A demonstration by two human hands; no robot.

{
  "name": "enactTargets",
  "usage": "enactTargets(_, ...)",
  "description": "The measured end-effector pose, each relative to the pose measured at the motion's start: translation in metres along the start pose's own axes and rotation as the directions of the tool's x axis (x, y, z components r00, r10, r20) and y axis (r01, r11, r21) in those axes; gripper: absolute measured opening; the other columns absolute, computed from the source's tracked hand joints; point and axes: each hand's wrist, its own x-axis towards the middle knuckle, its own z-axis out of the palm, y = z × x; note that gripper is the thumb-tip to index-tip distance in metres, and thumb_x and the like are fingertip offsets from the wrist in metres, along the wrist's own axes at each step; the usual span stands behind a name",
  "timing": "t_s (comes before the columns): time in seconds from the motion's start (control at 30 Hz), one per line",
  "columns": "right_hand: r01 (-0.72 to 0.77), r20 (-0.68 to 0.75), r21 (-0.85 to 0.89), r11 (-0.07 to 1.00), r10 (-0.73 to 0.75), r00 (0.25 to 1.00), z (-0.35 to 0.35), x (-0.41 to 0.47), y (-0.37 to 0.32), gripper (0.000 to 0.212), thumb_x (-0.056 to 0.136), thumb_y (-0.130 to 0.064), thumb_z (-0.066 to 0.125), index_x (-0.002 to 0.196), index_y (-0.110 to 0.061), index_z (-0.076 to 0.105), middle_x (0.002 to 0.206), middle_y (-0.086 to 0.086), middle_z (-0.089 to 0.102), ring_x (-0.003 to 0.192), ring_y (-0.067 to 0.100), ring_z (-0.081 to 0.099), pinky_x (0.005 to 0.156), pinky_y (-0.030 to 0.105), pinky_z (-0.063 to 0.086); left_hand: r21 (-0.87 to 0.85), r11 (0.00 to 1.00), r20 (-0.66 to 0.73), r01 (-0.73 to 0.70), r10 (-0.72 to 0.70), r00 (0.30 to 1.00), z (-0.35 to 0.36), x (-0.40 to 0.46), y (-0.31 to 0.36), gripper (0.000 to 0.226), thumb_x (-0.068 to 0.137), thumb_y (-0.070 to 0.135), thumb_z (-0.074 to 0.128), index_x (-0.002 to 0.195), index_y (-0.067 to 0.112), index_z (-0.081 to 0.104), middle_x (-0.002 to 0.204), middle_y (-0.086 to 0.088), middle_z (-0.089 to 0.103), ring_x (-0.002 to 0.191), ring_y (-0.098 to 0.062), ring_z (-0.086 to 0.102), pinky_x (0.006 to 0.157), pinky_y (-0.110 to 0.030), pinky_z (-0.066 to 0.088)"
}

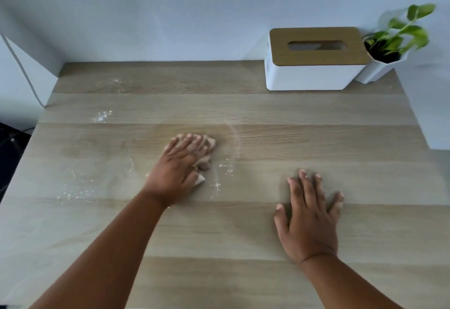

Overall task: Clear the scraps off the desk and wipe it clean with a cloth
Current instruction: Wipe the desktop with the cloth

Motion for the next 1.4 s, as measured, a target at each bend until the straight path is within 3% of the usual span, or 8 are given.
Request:
enactTargets(0.13, 0.002, 0.003, -0.009, 1.0, -0.002, 1.0, 0.001, 0.0, 0.0, 0.073, 0.09, -0.052, 0.037, 0.154, -0.019, 0.042, 0.17, 0.004, 0.02, 0.159, 0.03, 0.008, 0.119, 0.072, 0.007, 0.012, 0.937, -0.1, 0.348, -0.346, 0.933, -0.004, 0.04, -0.015, 0.072, 0.093, 0.041, 0.027, 0.163, 0.025, 0.025, 0.172, -0.001, 0.016, 0.16, -0.021, 0.007, 0.13, -0.046, 0.003)
enactTargets(0.23, -0.003, 0.003, -0.006, 1.0, 0.003, 1.0, 0.003, 0.001, 0.001, 0.073, 0.09, -0.053, 0.035, 0.155, -0.02, 0.041, 0.171, 0.003, 0.018, 0.159, 0.03, 0.007, 0.12, 0.072, 0.005, 0.021, 0.889, -0.099, 0.458, -0.454, 0.885, -0.005, 0.086, -0.009, 0.071, 0.093, 0.043, 0.026, 0.162, 0.027, 0.025, 0.173, -0.002, 0.012, 0.16, -0.026, 0.005, 0.129, -0.05, 0.0)
enactTargets(0.43, -0.007, -0.001, -0.005, 1.0, 0.007, 1.0, 0.004, 0.0, 0.002, 0.073, 0.09, -0.053, 0.034, 0.155, -0.021, 0.039, 0.171, 0.003, 0.019, 0.159, 0.029, 0.009, 0.119, 0.072, 0.007, 0.113, 0.985, 0.069, 0.128, -0.137, 0.988, 0.006, 0.116, 0.06, 0.075, 0.091, 0.045, 0.02, 0.164, 0.031, 0.012, 0.174, 0.0, 0.003, 0.16, -0.028, -0.002, 0.128, -0.054, -0.003)
enactTargets(0.57, 0.001, -0.032, -0.013, 1.0, -0.002, 0.999, 0.005, -0.001, 0.002, 0.071, 0.09, -0.052, 0.036, 0.153, -0.02, 0.042, 0.169, 0.004, 0.024, 0.158, 0.03, 0.012, 0.119, 0.072, 0.009, 0.112, 0.994, 0.076, -0.018, 0.009, 0.997, 0.024, 0.063, 0.099, 0.076, 0.089, 0.044, 0.025, 0.163, 0.025, 0.026, 0.173, -0.001, 0.014, 0.16, -0.024, 0.006, 0.128, -0.052, 0.003)
enactTargets(0.77, 0.007, -0.052, -0.008, 1.0, -0.007, 0.999, 0.006, 0.0, 0.002, 0.071, 0.09, -0.051, 0.037, 0.152, -0.017, 0.045, 0.169, 0.005, 0.025, 0.158, 0.031, 0.012, 0.119, 0.072, 0.007, 0.084, 0.992, 0.005, 0.097, -0.098, 0.995, 0.022, 0.008, 0.057, 0.071, 0.095, 0.042, 0.036, 0.163, 0.027, 0.025, 0.172, 0.002, 0.014, 0.16, -0.02, 0.006, 0.128, -0.051, 0.006)
enactTargets(1.03, 0.003, -0.037, -0.013, 1.0, -0.003, 0.999, 0.007, 0.0, 0.002, 0.072, 0.091, -0.051, 0.039, 0.154, -0.019, 0.041, 0.17, 0.004, 0.02, 0.159, 0.03, 0.009, 0.119, 0.072, 0.007, 0.021, 0.88, -0.077, 0.474, -0.472, 0.878, 0.001, 0.105, 0.026, 0.07, 0.097, 0.04, 0.035, 0.163, 0.022, 0.021, 0.173, -0.007, 0.009, 0.16, -0.029, 0.003, 0.127, -0.058, -0.003)
enactTargets(1.27, -0.01, -0.013, 0.005, 1.0, 0.01, 1.0, 0.002, 0.0, 0.001, 0.073, 0.089, -0.053, 0.034, 0.155, -0.021, 0.039, 0.17, 0.003, 0.02, 0.159, 0.029, 0.008, 0.12, 0.071, 0.005, 0.089, 0.97, 0.027, 0.226, -0.23, 0.973, 0.02, 0.1, 0.104, 0.078, 0.091, 0.044, 0.023, 0.164, 0.018, 0.015, 0.174, -0.01, 0.005, 0.16, -0.033, 0.0, 0.127, -0.057, -0.003)
enactTargets(1.4, -0.006, -0.042, 0.005, 1.0, 0.006, 0.999, 0.001, -0.001, 0.0, 0.074, 0.087, -0.052, 0.037, 0.153, -0.018, 0.043, 0.169, 0.006, 0.025, 0.158, 0.032, 0.013, 0.119, 0.071, 0.006, 0.041, 0.987, 0.001, 0.154, -0.154, 0.988, 0.038, 0.025, 0.121, 0.077, 0.09, 0.044, 0.031, 0.162, 0.017, 0.03, 0.172, -0.008, 0.018, 0.16, -0.028, 0.008, 0.128, -0.056, 0.003)
